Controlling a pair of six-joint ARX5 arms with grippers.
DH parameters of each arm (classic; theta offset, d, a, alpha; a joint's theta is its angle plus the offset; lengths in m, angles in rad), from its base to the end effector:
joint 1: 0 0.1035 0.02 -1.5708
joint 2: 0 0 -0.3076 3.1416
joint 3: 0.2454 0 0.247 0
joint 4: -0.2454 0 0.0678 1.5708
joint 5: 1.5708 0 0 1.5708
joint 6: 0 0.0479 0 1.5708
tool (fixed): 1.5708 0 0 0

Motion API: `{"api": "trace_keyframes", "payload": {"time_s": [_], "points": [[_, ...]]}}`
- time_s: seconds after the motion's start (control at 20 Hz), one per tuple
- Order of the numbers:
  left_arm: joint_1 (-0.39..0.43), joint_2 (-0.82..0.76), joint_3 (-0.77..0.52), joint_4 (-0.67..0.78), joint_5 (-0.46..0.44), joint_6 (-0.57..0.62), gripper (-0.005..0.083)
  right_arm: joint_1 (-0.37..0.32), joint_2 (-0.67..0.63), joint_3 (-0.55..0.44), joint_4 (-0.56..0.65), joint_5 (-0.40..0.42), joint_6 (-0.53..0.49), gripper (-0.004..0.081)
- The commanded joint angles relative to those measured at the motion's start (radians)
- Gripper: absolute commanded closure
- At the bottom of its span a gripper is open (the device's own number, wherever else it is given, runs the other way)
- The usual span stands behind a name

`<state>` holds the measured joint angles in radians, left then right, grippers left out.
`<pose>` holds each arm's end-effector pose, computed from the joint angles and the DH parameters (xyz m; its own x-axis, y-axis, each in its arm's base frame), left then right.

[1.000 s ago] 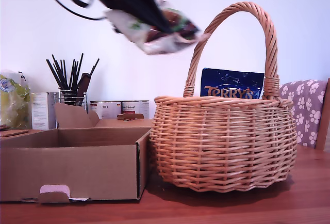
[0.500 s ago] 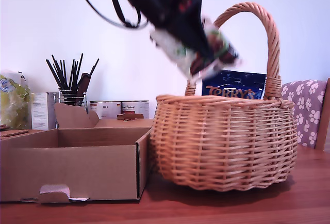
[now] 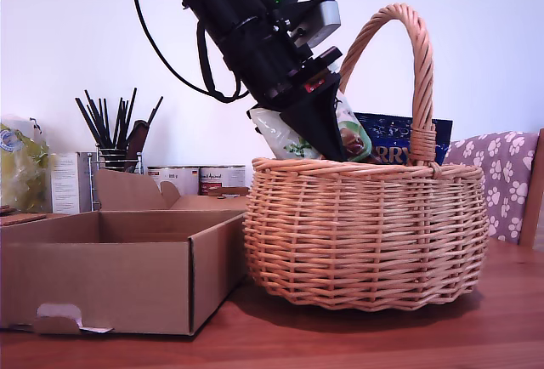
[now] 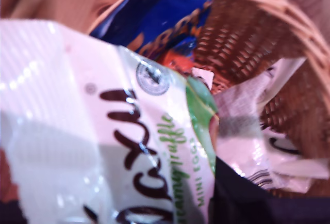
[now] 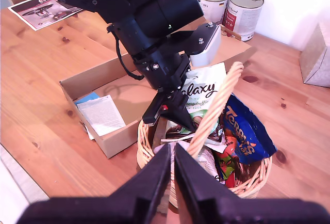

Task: Move the bags of Easter eggs from the cardboard box on the left into the woven basket on the right side.

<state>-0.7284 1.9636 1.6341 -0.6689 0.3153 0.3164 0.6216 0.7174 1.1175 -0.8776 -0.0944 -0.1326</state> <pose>0.3224 -0.3075 0.2717 0.1778 -0.5742 -0.7992 0.9158 0.3939 -0.0792 0.0690 0.0550 0.4012 0.6639 0.5915 -0.4575 -0.6915 0.7185 -0.0745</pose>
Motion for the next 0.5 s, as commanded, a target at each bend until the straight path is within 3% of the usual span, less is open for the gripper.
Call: {"api": "trace_keyframes", "payload": {"time_s": [0.0, 0.1, 0.45], "points": [[-0.013, -0.013, -0.009, 0.004, -0.039, 0.005, 0.0107, -0.002, -0.002, 0.003, 0.002, 0.0, -0.003, 0.0783], [-0.022, -0.013, -0.009, 0.003, -0.089, 0.021, 0.0031, -0.002, -0.002, 0.003, 0.003, 0.0, -0.003, 0.0783], [-0.026, -0.104, -0.008, -0.075, -0.14, 0.002, 0.0041, -0.002, -0.002, 0.003, 0.0, 0.0, -0.003, 0.0783]]}}
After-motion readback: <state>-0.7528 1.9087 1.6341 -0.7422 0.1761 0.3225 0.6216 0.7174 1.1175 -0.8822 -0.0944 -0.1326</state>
